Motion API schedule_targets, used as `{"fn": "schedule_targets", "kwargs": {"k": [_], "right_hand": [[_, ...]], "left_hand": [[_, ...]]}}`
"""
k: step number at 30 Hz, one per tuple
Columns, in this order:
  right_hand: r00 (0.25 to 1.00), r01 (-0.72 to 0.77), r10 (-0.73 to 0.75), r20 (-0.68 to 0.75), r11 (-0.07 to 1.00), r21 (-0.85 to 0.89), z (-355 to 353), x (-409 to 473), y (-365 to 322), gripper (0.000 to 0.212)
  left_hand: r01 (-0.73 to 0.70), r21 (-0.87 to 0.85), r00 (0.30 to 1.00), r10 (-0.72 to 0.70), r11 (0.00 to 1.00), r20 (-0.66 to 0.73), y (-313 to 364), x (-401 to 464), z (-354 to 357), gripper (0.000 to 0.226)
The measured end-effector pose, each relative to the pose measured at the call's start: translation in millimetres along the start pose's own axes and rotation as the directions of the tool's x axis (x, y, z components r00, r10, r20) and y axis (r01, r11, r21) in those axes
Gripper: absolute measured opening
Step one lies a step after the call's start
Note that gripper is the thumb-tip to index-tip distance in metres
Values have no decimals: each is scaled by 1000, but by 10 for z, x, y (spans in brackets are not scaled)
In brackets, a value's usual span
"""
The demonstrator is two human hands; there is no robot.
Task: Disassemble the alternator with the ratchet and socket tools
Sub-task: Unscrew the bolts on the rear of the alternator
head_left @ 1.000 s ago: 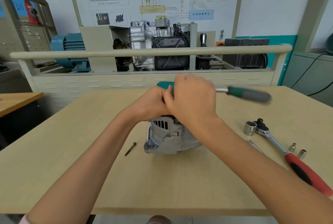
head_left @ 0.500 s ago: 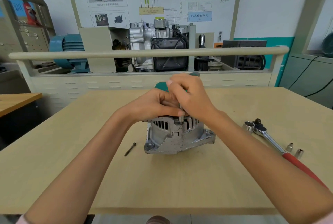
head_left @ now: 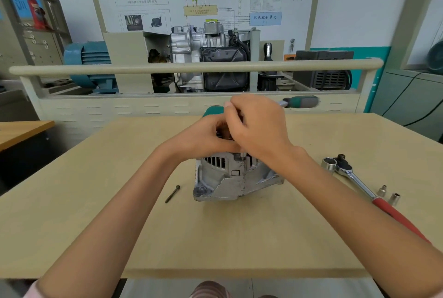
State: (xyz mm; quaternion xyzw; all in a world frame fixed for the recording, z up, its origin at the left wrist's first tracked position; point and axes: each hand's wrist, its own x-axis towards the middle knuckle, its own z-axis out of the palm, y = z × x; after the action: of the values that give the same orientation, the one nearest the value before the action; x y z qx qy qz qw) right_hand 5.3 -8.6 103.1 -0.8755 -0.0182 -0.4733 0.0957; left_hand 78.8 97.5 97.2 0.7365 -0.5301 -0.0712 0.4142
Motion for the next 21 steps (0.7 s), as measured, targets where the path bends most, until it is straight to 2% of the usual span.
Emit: {"fn": "schedule_targets", "kwargs": {"k": [2,4,6,7,8,9,10,11,12,13,15,18,19,21], "right_hand": [[999,31,-32,2,976,214,7,1,44,37],[999,12,-32,40,899,437,-12,30,67,39],[997,12,-50,58,852,523,-26,56,61,41],[996,50,-79,43,885,463,-21,51,44,38],[994,90,-106,36,947,309,-3,31,19,33],[995,94,-96,34,994,55,36,2,-16,28],[999,45,-39,29,971,-235,77,-28,-63,25],[999,-37,49,14,891,-452,108,-48,-111,26],[993,-101,122,-1,821,-562,116,-55,-155,29],[988,-127,152,-7,800,-586,108,-46,-182,32],[993,-91,113,18,874,-477,71,-6,-180,32],[999,-1,4,49,997,-74,23,49,-89,39],[998,3,-10,67,994,108,17,65,-48,42],[996,-29,-12,94,902,431,23,80,31,46]], "left_hand": [[-13,-41,997,16,999,78,22,-7,-18,16],[6,-102,990,8,995,141,21,-18,-34,21],[29,-135,992,-12,990,125,-11,-13,-47,21],[32,-130,995,-20,991,96,-22,-12,-48,21],[34,-103,998,-28,994,56,-37,-6,-47,21],[29,-66,1000,-28,997,13,-56,12,-44,24],[19,-30,1000,-20,999,-19,-73,31,-42,33],[13,-13,999,-13,1000,-32,-77,40,-40,43],[9,-8,1000,-10,1000,-24,-69,38,-38,48],[4,0,1000,-4,1000,-3,-59,33,-42,46],[-6,6,998,6,1000,56,-36,17,-61,32],[-3,-63,995,10,998,99,-26,1,-74,16],[5,-76,994,3,997,114,-28,5,-72,14],[23,-86,988,-9,996,154,-20,10,-54,13]]}}
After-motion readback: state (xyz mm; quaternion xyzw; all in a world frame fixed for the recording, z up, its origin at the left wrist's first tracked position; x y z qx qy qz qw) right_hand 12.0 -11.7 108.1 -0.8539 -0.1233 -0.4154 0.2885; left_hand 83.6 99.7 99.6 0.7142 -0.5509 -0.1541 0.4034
